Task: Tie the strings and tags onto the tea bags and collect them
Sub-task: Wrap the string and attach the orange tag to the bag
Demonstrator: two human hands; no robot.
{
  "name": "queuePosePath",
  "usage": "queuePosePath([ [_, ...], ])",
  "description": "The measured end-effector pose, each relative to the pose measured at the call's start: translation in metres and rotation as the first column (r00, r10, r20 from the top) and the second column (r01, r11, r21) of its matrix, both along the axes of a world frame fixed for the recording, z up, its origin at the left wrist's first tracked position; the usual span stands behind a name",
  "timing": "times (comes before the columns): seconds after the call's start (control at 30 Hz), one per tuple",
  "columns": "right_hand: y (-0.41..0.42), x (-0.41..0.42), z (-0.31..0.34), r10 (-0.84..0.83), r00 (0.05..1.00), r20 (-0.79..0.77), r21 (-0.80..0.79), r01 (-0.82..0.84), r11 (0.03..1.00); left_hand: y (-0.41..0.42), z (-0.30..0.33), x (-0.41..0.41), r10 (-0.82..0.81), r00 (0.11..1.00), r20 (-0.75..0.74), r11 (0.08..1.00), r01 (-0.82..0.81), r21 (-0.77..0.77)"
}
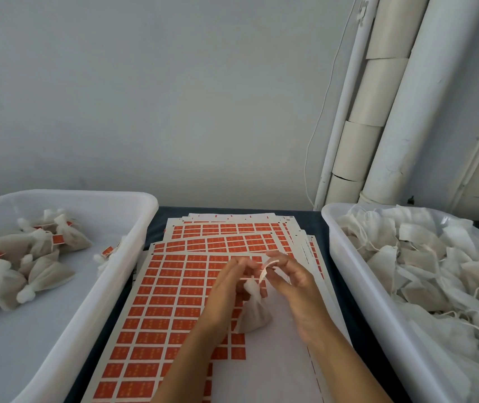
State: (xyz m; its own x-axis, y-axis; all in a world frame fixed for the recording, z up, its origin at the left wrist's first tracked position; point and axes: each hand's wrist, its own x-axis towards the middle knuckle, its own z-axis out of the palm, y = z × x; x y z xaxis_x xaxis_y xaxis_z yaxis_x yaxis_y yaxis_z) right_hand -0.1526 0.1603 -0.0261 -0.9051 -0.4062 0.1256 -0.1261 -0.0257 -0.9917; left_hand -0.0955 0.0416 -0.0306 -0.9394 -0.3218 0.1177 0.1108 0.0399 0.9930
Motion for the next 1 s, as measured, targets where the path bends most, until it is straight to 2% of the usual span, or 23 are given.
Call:
queuePosePath([
  [0.13, 0.002, 0.000, 0.002, 0.047, 0.999, 0.019, -0.016, -0.046, 0.999, 0.004, 0.004, 0.003, -0.158, 0.987, 0.023, 0.986, 0.157, 0.056],
  [0.3, 0.004, -0.001, 0.002, 0.083, 0.996, -0.017, -0.010, -0.083, 0.996, 0.003, 0.005, 0.002, -0.169, 0.986, 0.010, 0.978, 0.166, 0.126],
  [0.4, 0.005, 0.000, 0.006, 0.101, 0.986, -0.135, 0.040, -0.096, 0.995, 0.001, 0.003, 0.001, -0.115, 0.993, 0.035, 0.976, 0.106, 0.188],
  [0.47, 0.008, 0.000, 0.009, 0.055, 0.968, -0.245, 0.061, -0.041, 0.997, 0.000, 0.002, 0.000, -0.087, 0.994, 0.068, 0.976, 0.071, 0.206],
  [0.57, 0.012, -0.001, 0.011, -0.018, 0.899, -0.438, 0.112, 0.074, 0.991, 0.000, 0.003, -0.001, -0.093, 0.993, 0.073, 0.980, 0.078, 0.184],
  [0.67, 0.015, 0.000, 0.010, -0.015, 0.842, -0.540, 0.168, 0.125, 0.978, 0.000, 0.003, -0.001, -0.096, 0.993, 0.064, 0.984, 0.085, 0.159],
  [1.0, 0.021, -0.005, 0.009, 0.017, 0.882, -0.470, 0.186, 0.080, 0.979, -0.002, 0.001, -0.001, -0.156, 0.987, 0.047, 0.972, 0.145, 0.186],
])
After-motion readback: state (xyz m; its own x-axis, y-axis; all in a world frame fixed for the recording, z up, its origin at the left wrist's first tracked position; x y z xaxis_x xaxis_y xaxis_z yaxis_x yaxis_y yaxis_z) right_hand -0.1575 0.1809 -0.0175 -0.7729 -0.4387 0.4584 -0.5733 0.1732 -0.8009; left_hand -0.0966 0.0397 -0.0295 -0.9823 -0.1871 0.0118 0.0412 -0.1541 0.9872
